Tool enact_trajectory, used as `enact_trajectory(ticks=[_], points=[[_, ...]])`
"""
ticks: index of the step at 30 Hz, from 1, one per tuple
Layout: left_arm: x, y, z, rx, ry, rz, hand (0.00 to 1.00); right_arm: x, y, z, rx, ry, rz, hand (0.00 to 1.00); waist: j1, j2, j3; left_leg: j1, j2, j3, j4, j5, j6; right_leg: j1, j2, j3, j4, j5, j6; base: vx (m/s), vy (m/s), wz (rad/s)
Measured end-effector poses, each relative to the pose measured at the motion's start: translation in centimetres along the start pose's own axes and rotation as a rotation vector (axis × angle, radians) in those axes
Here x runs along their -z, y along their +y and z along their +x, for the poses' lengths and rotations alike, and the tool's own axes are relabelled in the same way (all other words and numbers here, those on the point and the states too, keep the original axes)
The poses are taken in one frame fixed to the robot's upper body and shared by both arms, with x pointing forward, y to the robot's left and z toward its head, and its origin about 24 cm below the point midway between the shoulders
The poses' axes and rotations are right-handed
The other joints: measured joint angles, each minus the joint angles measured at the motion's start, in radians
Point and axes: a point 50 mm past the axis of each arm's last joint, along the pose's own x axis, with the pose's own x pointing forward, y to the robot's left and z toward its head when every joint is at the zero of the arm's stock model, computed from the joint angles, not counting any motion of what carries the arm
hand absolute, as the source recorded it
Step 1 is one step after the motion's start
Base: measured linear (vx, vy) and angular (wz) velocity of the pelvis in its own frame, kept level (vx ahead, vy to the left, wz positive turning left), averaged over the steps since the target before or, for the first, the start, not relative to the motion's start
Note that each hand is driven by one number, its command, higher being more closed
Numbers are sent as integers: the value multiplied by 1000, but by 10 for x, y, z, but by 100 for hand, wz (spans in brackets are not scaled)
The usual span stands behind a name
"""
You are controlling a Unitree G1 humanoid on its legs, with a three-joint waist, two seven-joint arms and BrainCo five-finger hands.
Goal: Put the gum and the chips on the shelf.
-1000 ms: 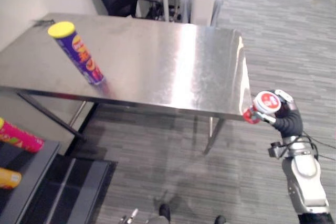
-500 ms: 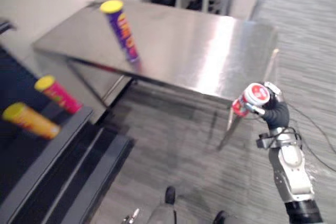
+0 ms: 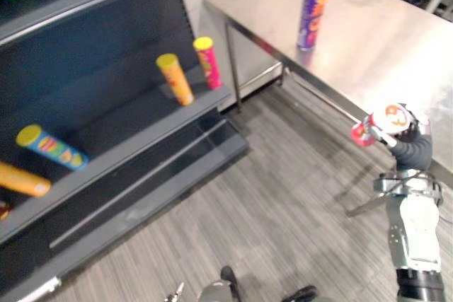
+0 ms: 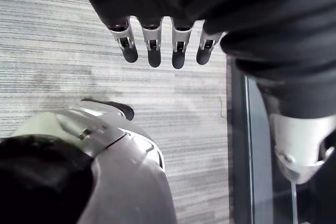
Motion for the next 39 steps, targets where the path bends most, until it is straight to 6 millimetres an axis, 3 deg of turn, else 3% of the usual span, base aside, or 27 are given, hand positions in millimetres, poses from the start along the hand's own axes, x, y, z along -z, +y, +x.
enact_trajectory(ticks=[7, 15, 18, 20, 22, 24, 25, 26, 27, 28, 30, 32, 35, 37, 38, 39], points=[[3, 7, -2, -16, 17, 68, 0, 14, -1, -10, 32, 65, -15, 100, 19, -14, -2, 3, -68, -23, -17, -3, 6, 7, -51, 13, -5, 56, -3, -65, 147, 11], [2, 15, -4, -43, 11, 52, 0, 23, 0, -17, 20, 124, -15, 100, 32, -26, 7, 3, -63, -19, -79, 28, 5, -6, 15, 92, -94, 51, 1, -48, 24, 16], [-1, 15, -3, -42, 3, 53, 0, 28, 19, -15, -46, 141, 17, 100, 52, -43, 20, -29, -29, -24, -24, 36, 13, -7, 41, 92, -104, 53, 1, 27, -34, 3], [-1, 13, -3, -35, 2, 52, 0, 32, 39, -8, -130, 142, 50, 100, 67, -55, 31, -63, -5, -32, 66, -10, 7, -3, 42, 91, -73, 63, 1, 59, -9, 1], [-1, 13, -3, -28, 2, 54, 0, 32, 43, -9, -152, 144, 56, 100, 86, -55, 33, -70, -3, -39, 103, -42, 7, 1, 20, 99, -28, 61, -2, 68, 54, 17], [-1, 14, -3, -27, 6, 65, 0, 34, 46, -12, -175, 157, 58, 100, 79, -51, 37, -65, -32, -90, 126, -64, 29, -4, -38, 223, 98, 67, -20, 95, 132, 77], [-4, 15, -2, -18, -2, 97, 0, 35, 46, -15, -186, 170, 50, 100, 73, -48, 41, -58, -58, -142, 141, -80, 54, -56, -62, 421, 211, 94, -123, 87, 129, 101], [-6, 15, -2, -14, -5, 109, 0, 36, 46, -16, -199, 173, 46, 100, 72, -42, 45, -47, -63, -166, 144, -84, 60, -102, -53, 542, 265, 102, -155, 158, 146, 126], [-13, 17, -1, -18, -19, 127, 0, 36, 51, -19, -233, 182, 56, 100, 66, -33, 55, -51, -67, -231, 150, -87, 71, -145, 24, 751, 281, 19, -92, 131, 29, 142], [-16, 21, 0, -35, -26, 135, 0, 37, 58, -24, -278, 189, 71, 100, 45, -48, 66, -50, -96, -291, 146, -83, 80, -159, 93, 872, 253, -60, -73, 158, 30, 150], [-22, 26, 1, -55, -38, 144, 0, 34, 64, -32, -322, 191, 90, 100, 42, -67, 76, -39, -153, -352, 149, -87, 88, -178, 135, 948, 205, -91, -55, 141, -6, 142], [-20, 24, 1, -57, -28, 141, 0, 34, 65, -35, -339, 195, 98, 100, 41, -65, 87, -20, -193, -404, 158, -94, 89, -204, 153, 999, 180, -93, -39, 159, -4, 119], [-18, 24, 1, -63, -17, 140, 0, 29, 70, -38, -370, 184, 151, 100, 40, -56, 95, -16, -227, -487, 193, -113, 60, -226, 174, 1052, 106, -67, 1, 155, -54, 96], [-17, 25, 1, -69, -15, 142, 0, 23, 74, -38, -400, 162, 200, 100, 45, -73, 95, -36, -250, -529, 255, -157, 32, -185, 170, 1039, 5, -7, 44, 161, -192, 72], [-13, 21, 1, -63, -2, 133, 0, 22, 75, -36, -411, 153, 207, 100, 49, -55, 100, -47, -234, -546, 278, -178, 18, -172, 185, 1017, 2, -12, 66, 128, -200, 44], [-11, 19, 1, -59, 4, 129, 0, 22, 75, -36, -410, 152, 218, 100, 48, -50, 96, -50, -224, -553, 276, -183, 13, -172, 196, 1010, -5, -14, 61, 129, -196, 19]])
